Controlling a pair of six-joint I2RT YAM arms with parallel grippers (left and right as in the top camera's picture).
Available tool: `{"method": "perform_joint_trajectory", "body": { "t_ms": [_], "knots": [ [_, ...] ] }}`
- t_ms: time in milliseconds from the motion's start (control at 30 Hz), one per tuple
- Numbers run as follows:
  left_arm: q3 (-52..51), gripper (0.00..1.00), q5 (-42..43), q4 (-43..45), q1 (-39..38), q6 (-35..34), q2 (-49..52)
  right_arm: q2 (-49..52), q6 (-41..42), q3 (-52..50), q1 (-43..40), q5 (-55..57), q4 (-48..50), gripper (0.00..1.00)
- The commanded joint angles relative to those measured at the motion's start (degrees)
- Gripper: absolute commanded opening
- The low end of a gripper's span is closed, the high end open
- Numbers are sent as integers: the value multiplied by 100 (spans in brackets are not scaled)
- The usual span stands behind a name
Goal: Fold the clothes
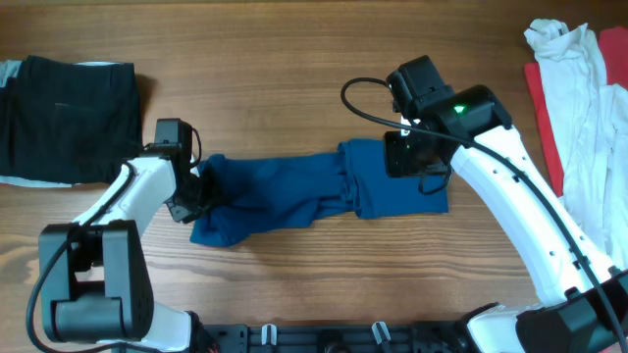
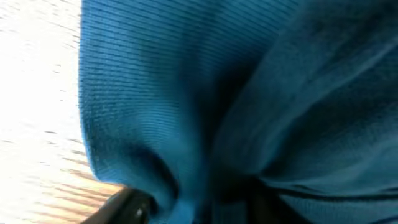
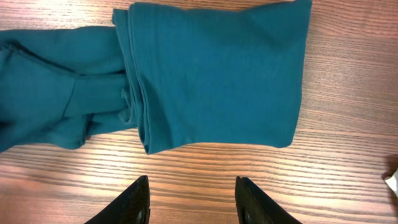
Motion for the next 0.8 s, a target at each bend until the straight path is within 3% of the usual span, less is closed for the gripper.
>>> {"method": "perform_joint_trajectory", "body": {
  "t_ms": [0, 33, 100, 333, 567, 767],
  "knots": [
    [-238, 23, 505, 133, -17, 79, 398, -37, 79, -15, 35, 140, -22, 44],
    [-238, 12, 542, 136, -17, 79, 398, -37, 81, -15, 35, 142, -28, 44],
    [-238, 4, 553, 136, -17, 83, 396, -37, 79, -15, 35, 144, -26, 44],
    [-236, 4, 837, 122, -15, 317, 343, -37, 87, -15, -42, 463, -20, 45],
    [-236, 4, 874, -39, 81, 470, -249, -37, 210, -15, -754, 466, -20, 46],
    [234, 4, 782, -756, 1189, 680, -1034, -35, -160, -15, -1764, 514, -35, 48]
  ]
}}
